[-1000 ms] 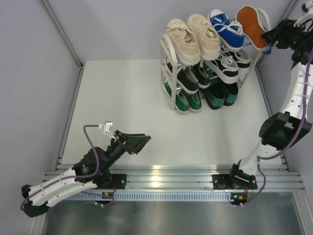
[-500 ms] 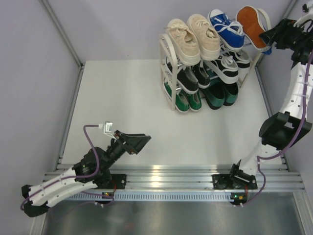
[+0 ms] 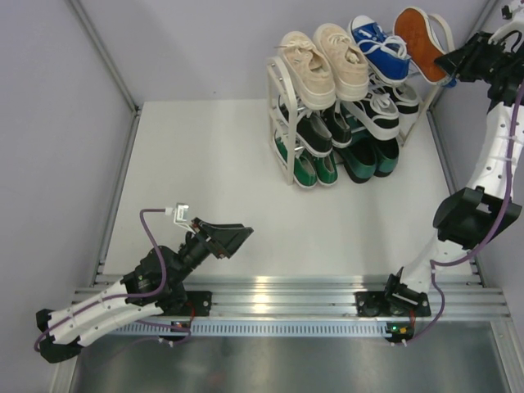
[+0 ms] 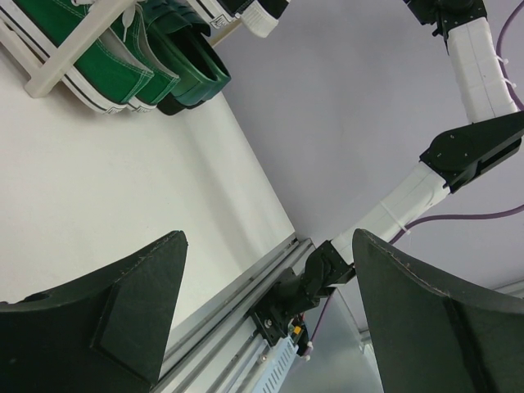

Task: Place and organize the shoes onto the shoe shelf
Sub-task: Place the shoe at the shoe shelf.

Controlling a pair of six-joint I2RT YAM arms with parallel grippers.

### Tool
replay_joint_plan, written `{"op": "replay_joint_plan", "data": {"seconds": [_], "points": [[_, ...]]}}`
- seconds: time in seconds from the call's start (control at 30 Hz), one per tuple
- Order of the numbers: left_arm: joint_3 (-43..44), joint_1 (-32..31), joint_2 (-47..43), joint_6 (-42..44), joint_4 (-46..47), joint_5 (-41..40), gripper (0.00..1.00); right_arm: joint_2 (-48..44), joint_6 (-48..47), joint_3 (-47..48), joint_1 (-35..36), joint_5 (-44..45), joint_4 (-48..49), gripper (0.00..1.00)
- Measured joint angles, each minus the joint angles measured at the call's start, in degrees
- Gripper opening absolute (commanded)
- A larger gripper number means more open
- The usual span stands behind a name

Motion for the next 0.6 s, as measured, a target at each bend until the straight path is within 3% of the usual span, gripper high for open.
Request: {"op": "replay_joint_plan", "data": {"seconds": [0.3, 0.6], "points": [[0.0, 0.0, 0.0, 0.2, 0.0, 0.0, 0.87, -2.4, -5.6, -1.2, 1.1, 3.8, 0.8, 0.0], [0.0, 0.0, 0.1, 0.3, 0.0, -0.1, 0.87, -12.7, -24.7, -10.8, 8.2, 15.3, 3.3, 0.0]]}}
